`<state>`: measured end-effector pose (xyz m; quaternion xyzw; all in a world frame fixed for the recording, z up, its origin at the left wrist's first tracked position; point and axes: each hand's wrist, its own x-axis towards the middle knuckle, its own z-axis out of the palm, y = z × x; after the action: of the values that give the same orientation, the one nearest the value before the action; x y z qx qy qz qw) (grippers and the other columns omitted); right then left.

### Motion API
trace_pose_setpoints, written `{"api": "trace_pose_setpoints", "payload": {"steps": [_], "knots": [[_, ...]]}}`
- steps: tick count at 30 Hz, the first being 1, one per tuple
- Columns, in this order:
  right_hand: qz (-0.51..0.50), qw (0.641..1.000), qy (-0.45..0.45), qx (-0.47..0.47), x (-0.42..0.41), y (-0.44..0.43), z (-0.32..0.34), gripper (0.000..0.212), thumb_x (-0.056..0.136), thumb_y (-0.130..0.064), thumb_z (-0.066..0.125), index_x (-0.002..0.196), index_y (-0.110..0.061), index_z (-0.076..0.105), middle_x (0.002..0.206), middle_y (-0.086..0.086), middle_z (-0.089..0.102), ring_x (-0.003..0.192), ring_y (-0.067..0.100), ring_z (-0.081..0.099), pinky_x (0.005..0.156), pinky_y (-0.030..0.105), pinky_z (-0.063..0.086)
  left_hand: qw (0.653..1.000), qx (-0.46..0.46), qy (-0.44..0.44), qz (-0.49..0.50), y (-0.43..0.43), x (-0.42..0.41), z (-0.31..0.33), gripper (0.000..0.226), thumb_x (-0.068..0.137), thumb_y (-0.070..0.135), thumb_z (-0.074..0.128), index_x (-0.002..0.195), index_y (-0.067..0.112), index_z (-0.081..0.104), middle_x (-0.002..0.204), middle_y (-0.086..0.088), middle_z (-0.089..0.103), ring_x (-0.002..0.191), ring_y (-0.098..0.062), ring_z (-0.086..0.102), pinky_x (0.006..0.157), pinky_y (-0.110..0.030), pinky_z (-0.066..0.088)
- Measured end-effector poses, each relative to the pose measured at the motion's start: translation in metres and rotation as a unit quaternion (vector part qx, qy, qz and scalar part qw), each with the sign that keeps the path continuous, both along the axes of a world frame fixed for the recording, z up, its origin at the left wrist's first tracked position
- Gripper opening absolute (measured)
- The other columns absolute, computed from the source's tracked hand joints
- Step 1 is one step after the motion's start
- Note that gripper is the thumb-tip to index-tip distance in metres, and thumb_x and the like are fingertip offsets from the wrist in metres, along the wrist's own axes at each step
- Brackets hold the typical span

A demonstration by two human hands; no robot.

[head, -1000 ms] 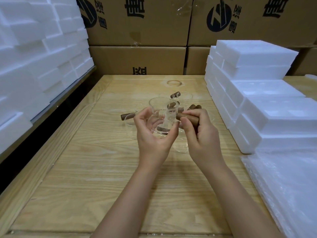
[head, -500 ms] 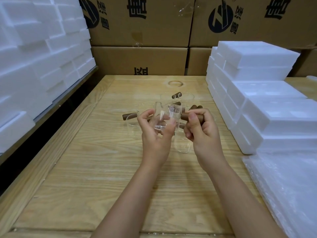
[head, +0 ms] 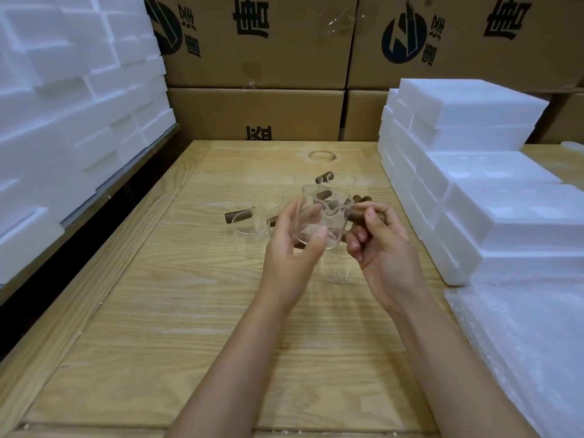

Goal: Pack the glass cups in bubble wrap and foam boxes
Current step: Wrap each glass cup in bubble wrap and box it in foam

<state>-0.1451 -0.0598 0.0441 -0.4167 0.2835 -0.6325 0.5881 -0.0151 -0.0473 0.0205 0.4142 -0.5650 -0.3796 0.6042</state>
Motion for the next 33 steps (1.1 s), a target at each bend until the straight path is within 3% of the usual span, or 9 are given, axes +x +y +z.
{"api": "trace_pose_setpoints", "payload": {"steps": [2, 7, 11, 14, 18, 21, 25, 29, 33], "knots": [[0.016, 0.999, -0.028, 0.004, -0.001, -0.001, 0.0, 0.02, 0.098, -0.007, 0.037, 0.091, -0.012, 0.055, 0.07, -0.005, 0.06, 0.054, 0.008, 0.044, 0.048, 0.018, 0.035, 0.997, -0.028, -0.067, 0.039, 0.003, 0.003, 0.002, 0.083, 0.068, 0.048, 0.067, 0.141, 0.017, 0.043, 0.125, 0.007, 0.061, 0.119, -0.001, 0.054, 0.1, -0.024, 0.043], [0.011, 0.998, -0.059, 0.025, -0.003, -0.004, -0.004, 0.024, 0.096, -0.005, 0.032, 0.087, -0.012, 0.053, 0.06, -0.005, 0.053, 0.051, 0.007, 0.044, 0.045, 0.019, 0.034, 0.982, -0.101, -0.147, 0.062, 0.002, 0.007, 0.0, 0.075, 0.073, 0.035, 0.078, 0.139, 0.017, 0.048, 0.128, 0.005, 0.06, 0.122, -0.009, 0.054, 0.101, -0.023, 0.042], [-0.017, 0.999, -0.045, 0.011, -0.006, -0.007, -0.006, 0.026, 0.092, 0.0, 0.029, 0.083, -0.011, 0.05, 0.061, -0.004, 0.053, 0.05, 0.006, 0.043, 0.044, 0.018, 0.034, 0.976, -0.123, -0.168, 0.057, -0.003, 0.009, -0.005, 0.072, 0.07, 0.027, 0.083, 0.135, 0.016, 0.052, 0.133, 0.006, 0.058, 0.125, -0.006, 0.052, 0.104, -0.025, 0.041], [-0.034, 0.999, -0.03, -0.016, -0.007, -0.006, -0.007, 0.027, 0.089, 0.002, 0.03, 0.079, -0.012, 0.05, 0.062, -0.004, 0.054, 0.052, 0.006, 0.043, 0.045, 0.018, 0.034, 0.975, -0.129, -0.172, 0.055, -0.006, 0.012, -0.008, 0.073, 0.067, 0.022, 0.084, 0.133, 0.026, 0.051, 0.137, 0.009, 0.055, 0.128, -0.01, 0.05, 0.107, -0.03, 0.041], [-0.043, 0.998, -0.002, -0.04, -0.007, -0.005, -0.005, 0.014, 0.077, -0.007, 0.041, 0.075, -0.012, 0.054, 0.063, 0.0, 0.052, 0.056, 0.008, 0.042, 0.05, 0.02, 0.035, 0.977, -0.117, -0.17, 0.052, -0.007, 0.012, -0.01, 0.078, 0.064, 0.016, 0.085, 0.13, 0.033, 0.048, 0.136, 0.011, 0.053, 0.128, -0.011, 0.049, 0.106, -0.025, 0.04], [-0.045, 0.998, 0.011, -0.043, -0.007, -0.004, -0.004, 0.015, 0.074, -0.009, 0.044, 0.072, -0.015, 0.058, 0.066, 0.003, 0.051, 0.057, 0.009, 0.042, 0.052, 0.021, 0.034, 0.982, -0.094, -0.161, 0.042, -0.007, 0.012, -0.01, 0.076, 0.064, 0.024, 0.084, 0.131, 0.03, 0.049, 0.133, 0.007, 0.054, 0.127, -0.008, 0.048, 0.106, -0.024, 0.04], [-0.049, 0.998, 0.023, -0.04, -0.008, -0.004, -0.003, 0.013, 0.075, -0.011, 0.047, 0.074, -0.014, 0.06, 0.067, 0.006, 0.049, 0.056, 0.01, 0.042, 0.053, 0.022, 0.034, 0.986, -0.071, -0.149, 0.028, -0.006, 0.013, -0.009, 0.071, 0.063, 0.048, 0.078, 0.126, 0.042, 0.046, 0.134, 0.004, 0.055, 0.127, -0.01, 0.049, 0.106, -0.028, 0.04], [-0.042, 0.998, 0.013, -0.034, -0.01, -0.006, -0.004, 0.017, 0.076, -0.013, 0.048, 0.072, -0.018, 0.064, 0.066, 0.006, 0.053, 0.053, 0.011, 0.042, 0.051, 0.022, 0.034, 0.985, -0.076, -0.15, 0.029, -0.007, 0.013, -0.011, 0.069, 0.063, 0.05, 0.075, 0.126, 0.042, 0.048, 0.132, 0.006, 0.057, 0.127, -0.012, 0.051, 0.107, -0.029, 0.04], [-0.035, 0.999, -0.003, -0.028, -0.01, -0.009, -0.009, 0.02, 0.087, -0.006, 0.041, 0.079, -0.012, 0.059, 0.064, 0.003, 0.058, 0.052, 0.011, 0.044, 0.048, 0.021, 0.034, 0.978, -0.091, -0.178, 0.056, -0.008, 0.013, -0.011, 0.07, 0.064, 0.053, 0.074, 0.128, 0.046, 0.046, 0.125, 0.021, 0.056, 0.125, 0.002, 0.045, 0.098, -0.008, 0.031]]}}
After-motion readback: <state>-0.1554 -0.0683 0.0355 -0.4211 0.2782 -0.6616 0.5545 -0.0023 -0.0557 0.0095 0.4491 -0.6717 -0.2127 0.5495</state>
